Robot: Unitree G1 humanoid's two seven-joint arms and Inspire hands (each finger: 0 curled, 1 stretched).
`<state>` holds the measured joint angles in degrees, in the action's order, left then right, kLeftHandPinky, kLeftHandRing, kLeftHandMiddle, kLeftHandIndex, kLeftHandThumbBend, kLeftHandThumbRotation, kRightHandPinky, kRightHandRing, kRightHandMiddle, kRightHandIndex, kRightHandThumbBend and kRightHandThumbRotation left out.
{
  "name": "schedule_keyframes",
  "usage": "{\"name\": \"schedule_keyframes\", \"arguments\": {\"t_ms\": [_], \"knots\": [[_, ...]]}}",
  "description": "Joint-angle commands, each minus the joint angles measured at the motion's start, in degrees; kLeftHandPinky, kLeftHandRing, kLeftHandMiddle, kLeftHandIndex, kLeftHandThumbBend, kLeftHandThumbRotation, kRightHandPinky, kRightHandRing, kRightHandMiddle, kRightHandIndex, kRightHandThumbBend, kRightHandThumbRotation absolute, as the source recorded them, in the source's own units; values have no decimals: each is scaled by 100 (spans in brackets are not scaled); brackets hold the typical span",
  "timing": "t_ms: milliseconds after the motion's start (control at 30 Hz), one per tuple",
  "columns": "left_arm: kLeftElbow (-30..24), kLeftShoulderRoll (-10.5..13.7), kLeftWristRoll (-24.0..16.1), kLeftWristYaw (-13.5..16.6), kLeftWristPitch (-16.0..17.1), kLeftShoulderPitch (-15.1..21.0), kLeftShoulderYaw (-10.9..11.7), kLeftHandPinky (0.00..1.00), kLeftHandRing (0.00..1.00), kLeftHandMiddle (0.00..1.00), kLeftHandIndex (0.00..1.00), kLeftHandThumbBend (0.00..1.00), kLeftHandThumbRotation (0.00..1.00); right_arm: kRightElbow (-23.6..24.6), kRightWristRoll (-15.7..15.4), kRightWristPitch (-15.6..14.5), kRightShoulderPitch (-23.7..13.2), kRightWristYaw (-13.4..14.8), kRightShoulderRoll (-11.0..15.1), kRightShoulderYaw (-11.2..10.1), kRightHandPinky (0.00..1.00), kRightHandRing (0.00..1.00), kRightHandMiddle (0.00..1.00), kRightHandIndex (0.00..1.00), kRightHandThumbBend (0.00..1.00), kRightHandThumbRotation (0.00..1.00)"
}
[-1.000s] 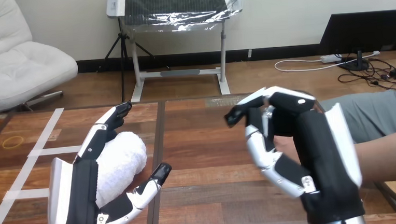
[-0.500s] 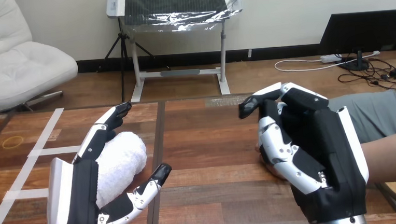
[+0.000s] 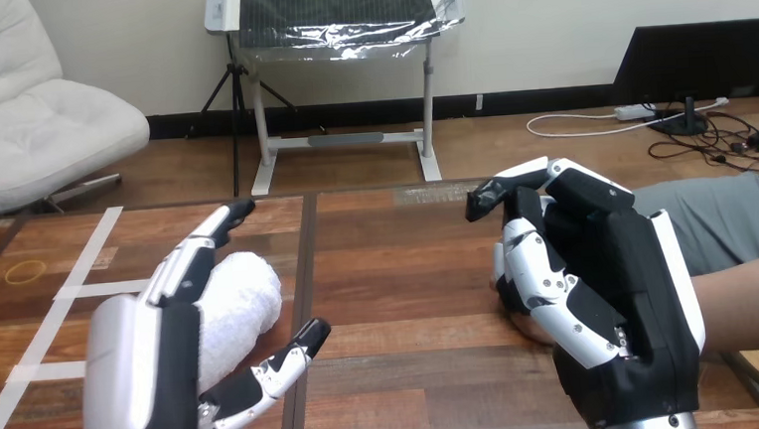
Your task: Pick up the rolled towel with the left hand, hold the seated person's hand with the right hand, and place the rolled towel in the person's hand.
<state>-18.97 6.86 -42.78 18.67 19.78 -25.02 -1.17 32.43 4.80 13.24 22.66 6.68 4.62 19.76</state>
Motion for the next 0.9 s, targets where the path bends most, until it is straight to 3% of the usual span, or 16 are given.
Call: {"name": "schedule_keyframes", "arguments": {"t_ms": [0,233,400,867], "knots": [[-399,-224,-757,16,-727,201,-13,71,81,86,86,78,34,-13,43,51,-189,70,-442,-8,0,0,0,0,0,0],[-478,-125,-1640,-249,-1637,405,-153,78,85,89,90,80,42,-7,-3,44,-186,119,-424,1,0,0,0,0,0,0],[-366,-3,-2197,-335,-2114,583,-244,80,85,89,91,82,44,17,-26,24,-170,157,-412,12,0,0,0,0,0,0],[99,227,-2858,-171,-2805,1048,-394,81,84,88,88,81,47,76,-42,-25,-150,189,-384,14,0,0,0,0,0,0]]}}
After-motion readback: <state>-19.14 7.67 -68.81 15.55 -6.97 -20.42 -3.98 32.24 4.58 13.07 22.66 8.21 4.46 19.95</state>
